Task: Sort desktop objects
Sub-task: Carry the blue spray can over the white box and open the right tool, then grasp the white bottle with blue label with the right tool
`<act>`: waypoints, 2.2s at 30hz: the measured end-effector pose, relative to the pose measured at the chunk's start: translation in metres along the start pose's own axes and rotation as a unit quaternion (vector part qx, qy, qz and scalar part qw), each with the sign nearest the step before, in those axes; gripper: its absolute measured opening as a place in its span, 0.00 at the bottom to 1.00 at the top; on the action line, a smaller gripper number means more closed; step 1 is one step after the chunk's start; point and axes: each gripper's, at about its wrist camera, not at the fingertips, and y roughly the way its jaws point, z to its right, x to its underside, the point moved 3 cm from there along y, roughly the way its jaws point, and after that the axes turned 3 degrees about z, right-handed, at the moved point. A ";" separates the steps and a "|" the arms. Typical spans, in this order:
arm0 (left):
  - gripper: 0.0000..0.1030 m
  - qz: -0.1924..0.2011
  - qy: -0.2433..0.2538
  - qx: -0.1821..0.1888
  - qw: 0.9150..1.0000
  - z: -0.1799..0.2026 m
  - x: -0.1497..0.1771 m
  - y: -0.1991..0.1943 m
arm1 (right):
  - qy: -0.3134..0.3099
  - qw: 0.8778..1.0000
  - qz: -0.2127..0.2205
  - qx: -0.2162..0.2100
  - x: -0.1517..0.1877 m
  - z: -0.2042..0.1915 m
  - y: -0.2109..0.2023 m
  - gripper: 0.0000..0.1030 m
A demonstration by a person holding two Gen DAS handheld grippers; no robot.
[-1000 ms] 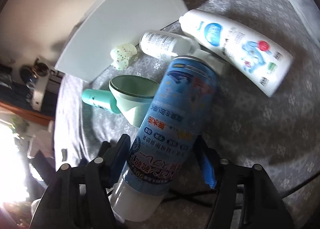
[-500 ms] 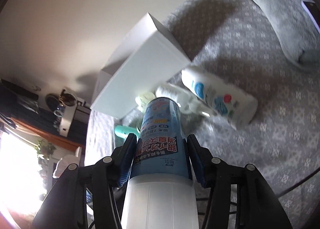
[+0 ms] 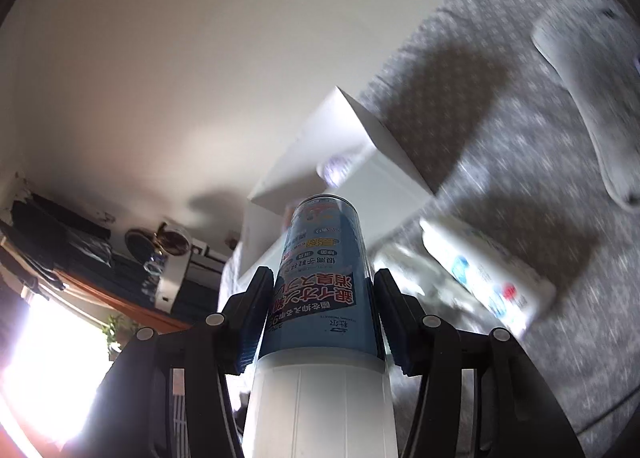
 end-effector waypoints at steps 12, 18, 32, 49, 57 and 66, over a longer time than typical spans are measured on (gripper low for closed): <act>1.00 0.000 0.000 0.000 1.000 0.000 0.000 0.000 | -0.039 0.999 0.016 0.028 -0.100 -0.056 0.124 0.49; 1.00 0.000 0.000 0.000 1.000 0.000 0.000 0.000 | -0.057 0.994 -0.029 0.094 -0.099 -0.038 0.190 0.49; 1.00 0.000 0.000 0.000 1.000 0.000 0.000 0.000 | -0.263 0.955 0.021 0.136 -0.066 -0.089 0.125 0.98; 1.00 0.000 0.000 0.000 1.000 0.001 0.000 0.000 | -0.291 0.928 -0.115 0.200 -0.033 0.076 0.026 1.00; 1.00 0.000 0.000 0.000 1.000 0.001 0.001 0.000 | -0.295 0.891 -0.264 0.223 0.016 0.101 0.075 0.72; 1.00 0.000 0.000 0.000 1.000 0.001 0.000 0.000 | -0.276 0.898 -0.244 0.240 -0.007 0.113 0.075 0.66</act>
